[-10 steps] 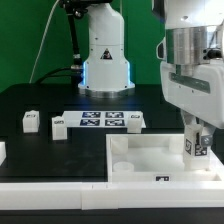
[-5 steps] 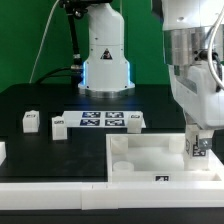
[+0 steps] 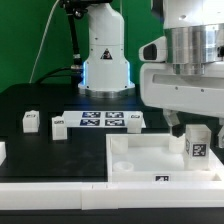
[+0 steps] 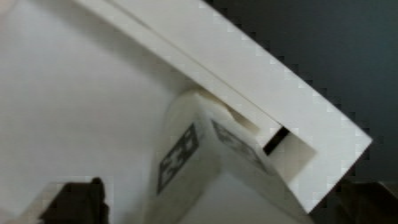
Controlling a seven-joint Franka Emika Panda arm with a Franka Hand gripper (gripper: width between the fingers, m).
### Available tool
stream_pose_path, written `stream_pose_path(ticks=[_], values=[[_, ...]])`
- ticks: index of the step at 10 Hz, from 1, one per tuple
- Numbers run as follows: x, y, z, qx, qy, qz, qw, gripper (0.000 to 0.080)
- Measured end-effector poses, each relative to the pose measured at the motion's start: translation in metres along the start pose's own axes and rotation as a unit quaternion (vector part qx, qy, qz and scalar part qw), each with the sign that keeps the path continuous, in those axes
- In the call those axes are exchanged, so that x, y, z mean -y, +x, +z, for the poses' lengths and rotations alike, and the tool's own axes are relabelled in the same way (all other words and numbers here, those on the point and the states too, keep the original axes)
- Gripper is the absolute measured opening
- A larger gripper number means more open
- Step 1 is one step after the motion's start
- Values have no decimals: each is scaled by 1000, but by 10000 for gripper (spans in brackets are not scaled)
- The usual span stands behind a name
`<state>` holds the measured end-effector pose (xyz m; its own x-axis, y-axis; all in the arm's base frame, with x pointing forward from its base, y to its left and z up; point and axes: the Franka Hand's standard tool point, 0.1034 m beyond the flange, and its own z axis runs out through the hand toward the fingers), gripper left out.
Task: Assemble one leg
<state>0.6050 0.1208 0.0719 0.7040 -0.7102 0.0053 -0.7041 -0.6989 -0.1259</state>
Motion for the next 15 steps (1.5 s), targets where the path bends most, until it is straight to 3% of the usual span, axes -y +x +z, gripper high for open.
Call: stream_pose_path(ticks=[2, 6, 8, 9, 10, 11, 15], values=[[0, -1, 0, -1, -1, -96, 995, 649], [-4, 4, 0, -4, -9, -269, 963, 649], [-4, 4, 0, -4, -8, -246, 969, 603], [-4, 4, 0, -4, -8, -246, 969, 421], [-4, 4, 0, -4, -8, -214, 977, 421], [-8, 8, 0, -7, -11, -160, 987, 294], [-34, 30, -3, -26, -35, 63, 997, 295]])
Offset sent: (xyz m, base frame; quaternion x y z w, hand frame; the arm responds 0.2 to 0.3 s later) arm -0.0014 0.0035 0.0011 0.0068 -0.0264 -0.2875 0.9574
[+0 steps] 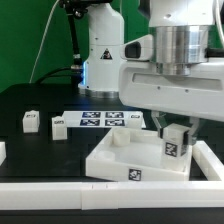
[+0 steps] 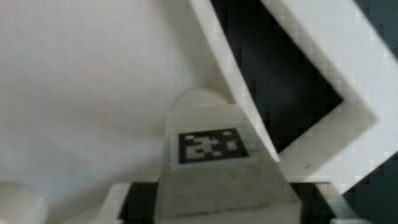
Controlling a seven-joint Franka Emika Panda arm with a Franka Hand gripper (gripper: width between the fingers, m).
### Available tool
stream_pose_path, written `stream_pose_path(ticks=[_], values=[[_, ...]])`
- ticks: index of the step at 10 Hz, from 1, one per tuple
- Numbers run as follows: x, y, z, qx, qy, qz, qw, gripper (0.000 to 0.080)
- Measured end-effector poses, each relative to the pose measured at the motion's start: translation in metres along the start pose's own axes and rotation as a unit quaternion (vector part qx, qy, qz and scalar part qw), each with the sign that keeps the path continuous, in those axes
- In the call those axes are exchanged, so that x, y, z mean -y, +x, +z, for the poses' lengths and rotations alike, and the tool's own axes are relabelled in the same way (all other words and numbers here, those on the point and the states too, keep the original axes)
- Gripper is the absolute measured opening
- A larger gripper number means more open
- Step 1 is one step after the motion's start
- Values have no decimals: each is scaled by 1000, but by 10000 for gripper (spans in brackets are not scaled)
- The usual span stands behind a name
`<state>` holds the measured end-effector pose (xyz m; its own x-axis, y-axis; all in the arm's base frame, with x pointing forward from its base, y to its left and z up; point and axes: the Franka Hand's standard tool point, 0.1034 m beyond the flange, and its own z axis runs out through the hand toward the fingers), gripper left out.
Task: Assemble one leg
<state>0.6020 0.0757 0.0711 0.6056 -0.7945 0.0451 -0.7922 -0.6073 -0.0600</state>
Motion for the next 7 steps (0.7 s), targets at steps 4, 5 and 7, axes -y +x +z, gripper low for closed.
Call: stream_pose_path(ticks=[4, 5, 7], values=[[-16, 11, -1, -17, -20, 80, 996, 300], [-17, 11, -1, -17, -20, 78, 997, 301], [-17, 11, -1, -17, -20, 77, 997, 301]])
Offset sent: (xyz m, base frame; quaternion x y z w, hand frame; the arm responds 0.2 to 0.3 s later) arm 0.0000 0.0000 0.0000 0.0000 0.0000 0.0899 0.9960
